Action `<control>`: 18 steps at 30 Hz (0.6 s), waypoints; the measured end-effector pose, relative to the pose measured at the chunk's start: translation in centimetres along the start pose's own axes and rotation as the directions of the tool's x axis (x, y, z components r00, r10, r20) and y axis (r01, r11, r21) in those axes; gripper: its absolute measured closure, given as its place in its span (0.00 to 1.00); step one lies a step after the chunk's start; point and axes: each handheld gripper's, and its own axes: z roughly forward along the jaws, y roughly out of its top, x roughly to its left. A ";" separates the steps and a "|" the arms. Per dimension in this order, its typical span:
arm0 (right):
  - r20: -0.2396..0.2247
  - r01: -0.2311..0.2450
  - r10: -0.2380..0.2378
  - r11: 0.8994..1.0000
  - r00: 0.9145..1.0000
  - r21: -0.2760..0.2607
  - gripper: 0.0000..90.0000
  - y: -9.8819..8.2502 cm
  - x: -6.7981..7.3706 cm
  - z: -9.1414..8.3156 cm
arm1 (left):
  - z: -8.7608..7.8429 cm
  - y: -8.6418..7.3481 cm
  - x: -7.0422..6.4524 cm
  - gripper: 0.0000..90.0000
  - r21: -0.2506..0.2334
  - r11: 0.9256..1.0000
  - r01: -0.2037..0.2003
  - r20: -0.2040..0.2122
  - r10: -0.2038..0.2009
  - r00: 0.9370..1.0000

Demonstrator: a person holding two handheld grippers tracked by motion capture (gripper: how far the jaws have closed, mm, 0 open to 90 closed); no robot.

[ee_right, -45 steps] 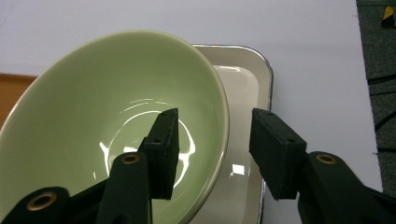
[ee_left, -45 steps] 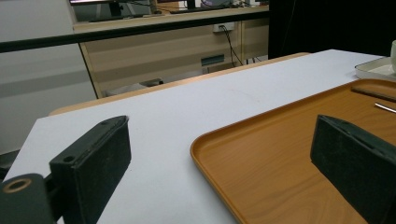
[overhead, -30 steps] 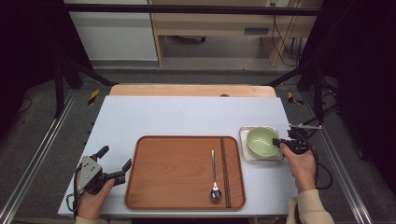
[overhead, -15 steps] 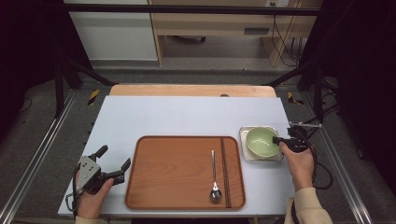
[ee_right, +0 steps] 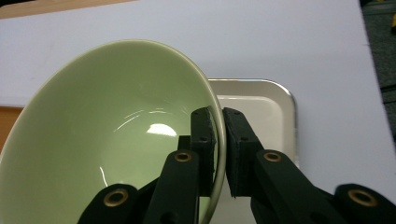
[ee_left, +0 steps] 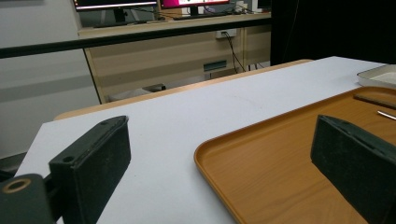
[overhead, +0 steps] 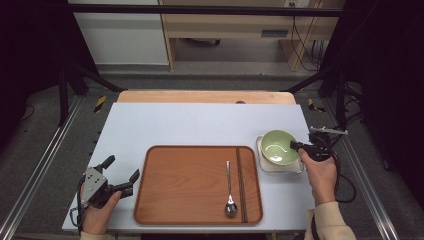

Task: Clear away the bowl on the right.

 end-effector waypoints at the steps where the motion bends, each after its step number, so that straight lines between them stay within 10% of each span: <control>1: -0.010 0.010 -0.010 1.000 1.000 -0.001 0.93 0.1 0.4 0.0 | 0.0 0.0 0.0 0.05 0.001 1.000 0.000 0.001 0.000 1.000; 18: -0.140 0.123 -0.117 0.992 0.983 0.032 0.93 0.1 6.6 1.1 | -0.1 0.0 0.1 0.05 -0.006 1.000 0.002 0.000 -0.002 1.000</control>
